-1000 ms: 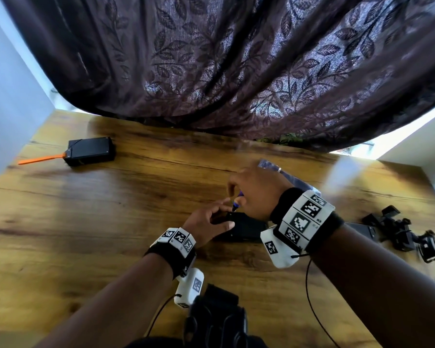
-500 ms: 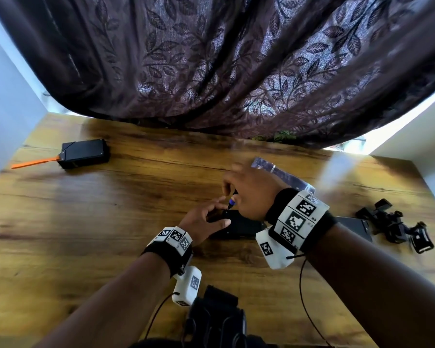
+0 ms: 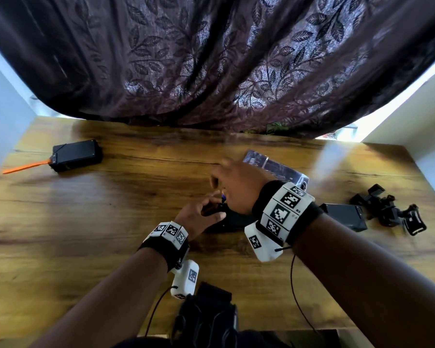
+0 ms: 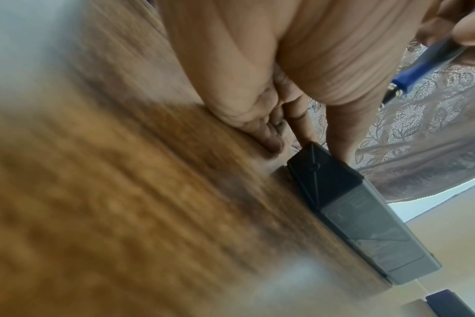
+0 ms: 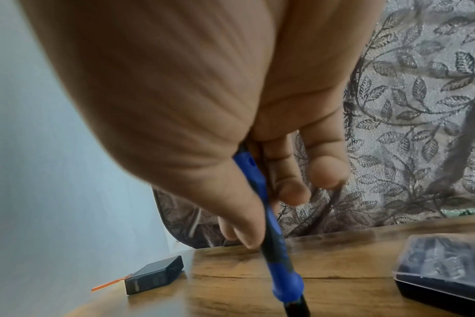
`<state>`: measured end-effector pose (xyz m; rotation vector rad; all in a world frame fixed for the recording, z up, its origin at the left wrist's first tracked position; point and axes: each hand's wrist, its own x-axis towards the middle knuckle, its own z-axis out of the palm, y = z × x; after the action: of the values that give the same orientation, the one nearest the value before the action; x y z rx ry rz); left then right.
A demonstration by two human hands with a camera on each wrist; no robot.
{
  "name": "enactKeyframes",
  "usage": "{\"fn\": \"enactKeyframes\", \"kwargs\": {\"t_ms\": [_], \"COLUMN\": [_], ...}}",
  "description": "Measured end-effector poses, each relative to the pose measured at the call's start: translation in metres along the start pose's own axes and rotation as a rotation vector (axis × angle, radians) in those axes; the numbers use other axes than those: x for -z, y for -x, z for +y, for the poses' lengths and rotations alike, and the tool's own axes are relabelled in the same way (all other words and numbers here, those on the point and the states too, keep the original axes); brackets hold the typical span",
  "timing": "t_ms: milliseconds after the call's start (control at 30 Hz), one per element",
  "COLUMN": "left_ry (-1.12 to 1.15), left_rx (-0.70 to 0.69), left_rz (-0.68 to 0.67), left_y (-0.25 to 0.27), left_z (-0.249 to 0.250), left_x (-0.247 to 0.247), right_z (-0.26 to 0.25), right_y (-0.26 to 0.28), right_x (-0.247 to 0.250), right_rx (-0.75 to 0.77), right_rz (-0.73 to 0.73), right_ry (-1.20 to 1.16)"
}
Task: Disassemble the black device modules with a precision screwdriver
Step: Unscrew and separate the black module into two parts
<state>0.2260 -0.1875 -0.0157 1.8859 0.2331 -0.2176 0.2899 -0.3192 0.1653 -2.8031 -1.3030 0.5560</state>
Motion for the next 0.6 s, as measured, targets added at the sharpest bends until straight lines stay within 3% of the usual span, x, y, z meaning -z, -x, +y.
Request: {"fn": "enactKeyframes", "kwargs": {"t_ms": [367, 600], "left_ry": [-0.027, -0.006], "left_rx": [-0.020, -0.052], "left_rz": [-0.004, -0.022], "left_y": [0.001, -0.003], "left_z": [0.003, -0.005], "left_x": [0.000, 0.000], "right_z": [0.010, 0.012], "right_y": [-0.003, 0.002], "right_x": [0.001, -0.003], "right_rx": [-0.101, -0.015], "right_rz": [0.053, 0.000], "right_ry": [0.063, -0.030]}}
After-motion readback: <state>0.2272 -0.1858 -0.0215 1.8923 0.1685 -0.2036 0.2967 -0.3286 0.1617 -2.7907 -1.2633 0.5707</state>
